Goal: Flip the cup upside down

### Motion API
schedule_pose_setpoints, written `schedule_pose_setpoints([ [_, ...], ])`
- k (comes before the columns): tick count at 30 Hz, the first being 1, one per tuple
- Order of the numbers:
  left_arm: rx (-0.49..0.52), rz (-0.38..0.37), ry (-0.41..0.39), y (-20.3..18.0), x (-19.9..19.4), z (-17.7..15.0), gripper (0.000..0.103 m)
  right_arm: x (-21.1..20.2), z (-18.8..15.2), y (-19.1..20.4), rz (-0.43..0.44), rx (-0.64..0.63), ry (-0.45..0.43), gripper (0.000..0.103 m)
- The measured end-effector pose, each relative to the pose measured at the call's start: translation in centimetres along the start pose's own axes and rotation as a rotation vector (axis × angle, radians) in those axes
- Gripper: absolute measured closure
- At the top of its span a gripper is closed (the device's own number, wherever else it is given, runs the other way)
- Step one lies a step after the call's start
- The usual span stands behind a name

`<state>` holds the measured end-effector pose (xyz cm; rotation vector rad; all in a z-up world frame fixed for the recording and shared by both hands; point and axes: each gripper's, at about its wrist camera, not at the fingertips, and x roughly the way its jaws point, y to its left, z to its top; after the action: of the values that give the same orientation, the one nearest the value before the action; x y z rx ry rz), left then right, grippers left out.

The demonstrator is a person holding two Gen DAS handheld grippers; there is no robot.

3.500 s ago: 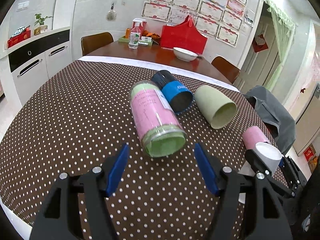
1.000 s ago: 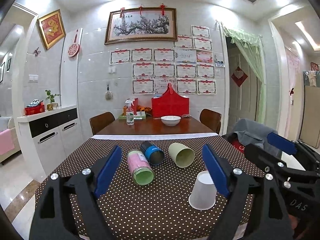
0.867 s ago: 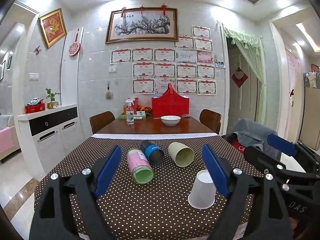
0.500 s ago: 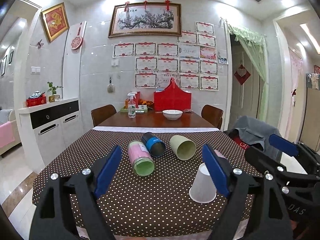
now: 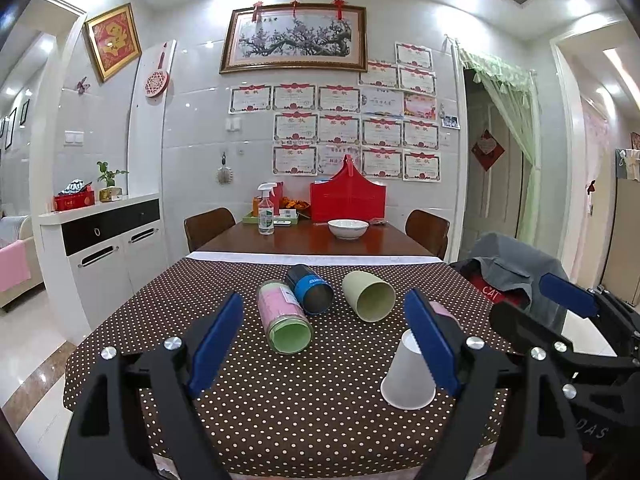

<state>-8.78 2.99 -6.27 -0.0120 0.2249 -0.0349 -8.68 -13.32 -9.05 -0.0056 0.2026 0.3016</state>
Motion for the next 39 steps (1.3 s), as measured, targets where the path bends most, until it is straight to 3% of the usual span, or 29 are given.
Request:
schedule_pose_setpoints([
  [39, 0.008, -0.001, 0.028, 0.1, 1.5, 0.2, 0.021, 1.4, -0.7, -1.0, 0.001, 0.031, 0.047, 0.023],
])
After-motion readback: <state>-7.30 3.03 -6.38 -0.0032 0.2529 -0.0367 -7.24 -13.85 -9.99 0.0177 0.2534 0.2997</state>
